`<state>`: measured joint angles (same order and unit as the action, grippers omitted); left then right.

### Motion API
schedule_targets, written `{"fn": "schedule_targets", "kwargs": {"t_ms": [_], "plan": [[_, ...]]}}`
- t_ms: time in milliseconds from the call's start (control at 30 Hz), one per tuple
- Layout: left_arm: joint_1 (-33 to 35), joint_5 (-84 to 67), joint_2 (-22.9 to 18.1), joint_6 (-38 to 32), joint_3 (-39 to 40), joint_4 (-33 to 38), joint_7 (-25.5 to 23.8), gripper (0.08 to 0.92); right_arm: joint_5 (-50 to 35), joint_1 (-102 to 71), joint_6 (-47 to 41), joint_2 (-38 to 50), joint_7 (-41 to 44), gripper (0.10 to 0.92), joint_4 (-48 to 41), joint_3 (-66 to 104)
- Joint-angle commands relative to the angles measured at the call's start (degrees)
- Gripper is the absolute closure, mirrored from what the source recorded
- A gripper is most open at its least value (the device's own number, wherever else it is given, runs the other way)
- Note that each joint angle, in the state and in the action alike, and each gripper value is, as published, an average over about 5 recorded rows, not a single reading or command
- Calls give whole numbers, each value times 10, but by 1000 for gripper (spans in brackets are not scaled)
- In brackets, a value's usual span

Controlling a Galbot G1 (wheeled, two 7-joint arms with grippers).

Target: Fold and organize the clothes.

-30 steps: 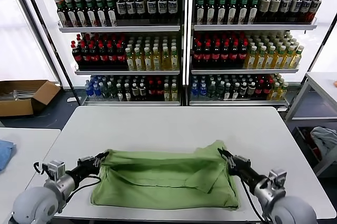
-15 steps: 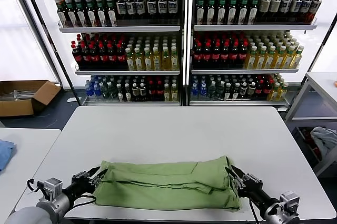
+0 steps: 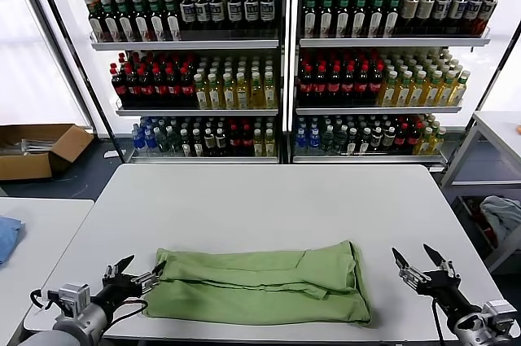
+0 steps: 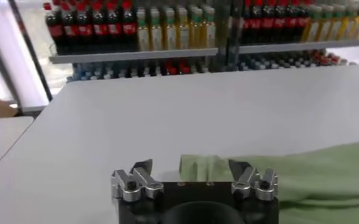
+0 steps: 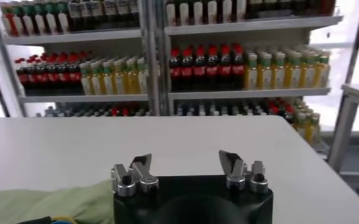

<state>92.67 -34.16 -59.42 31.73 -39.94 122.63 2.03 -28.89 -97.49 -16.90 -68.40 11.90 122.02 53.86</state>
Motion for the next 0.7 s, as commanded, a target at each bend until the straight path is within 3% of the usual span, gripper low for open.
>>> {"fn": "schedule_targets", "kwargs": {"t_ms": [33, 333, 433, 700], "plan": [[-5, 9, -102, -9, 62, -16, 108, 179, 10, -7, 20, -11, 4, 203, -14, 31], [-6, 49, -128, -21, 79, -30, 104, 185, 10, -7, 23, -4, 11, 203, -12, 31], [-3, 53, -134, -24, 82, -29, 97, 243, 5, -9, 25, -3, 12, 203, -12, 31], [4, 58, -148, -35, 91, -35, 85, 494, -1, -13, 27, -3, 14, 203, -5, 32]]}}
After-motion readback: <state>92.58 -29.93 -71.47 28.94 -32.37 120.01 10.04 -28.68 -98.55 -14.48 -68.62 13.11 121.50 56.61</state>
